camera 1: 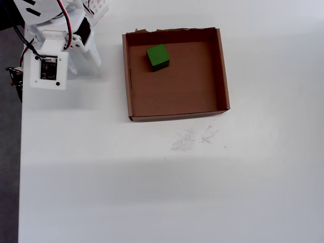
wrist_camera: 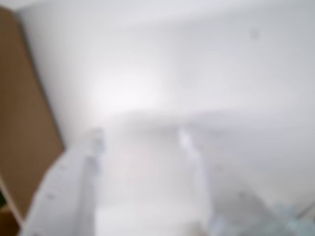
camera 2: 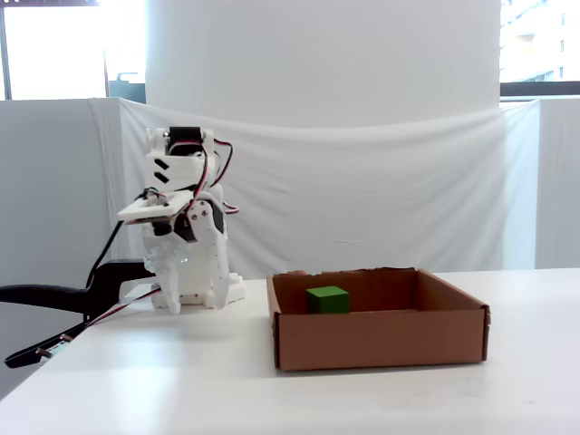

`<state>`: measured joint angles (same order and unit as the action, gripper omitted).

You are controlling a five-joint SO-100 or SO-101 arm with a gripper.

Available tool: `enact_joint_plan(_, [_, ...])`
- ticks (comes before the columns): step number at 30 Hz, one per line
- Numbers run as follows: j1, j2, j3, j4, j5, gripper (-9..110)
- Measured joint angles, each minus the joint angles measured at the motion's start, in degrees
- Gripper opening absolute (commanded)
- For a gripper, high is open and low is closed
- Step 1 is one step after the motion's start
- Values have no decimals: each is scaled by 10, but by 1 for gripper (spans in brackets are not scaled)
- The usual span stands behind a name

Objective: Grasp a green cube and put it in a box.

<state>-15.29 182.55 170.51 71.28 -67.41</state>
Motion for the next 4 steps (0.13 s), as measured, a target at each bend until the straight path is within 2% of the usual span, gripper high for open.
enact_joint_plan(4, [0, 0, 0, 0, 1, 21])
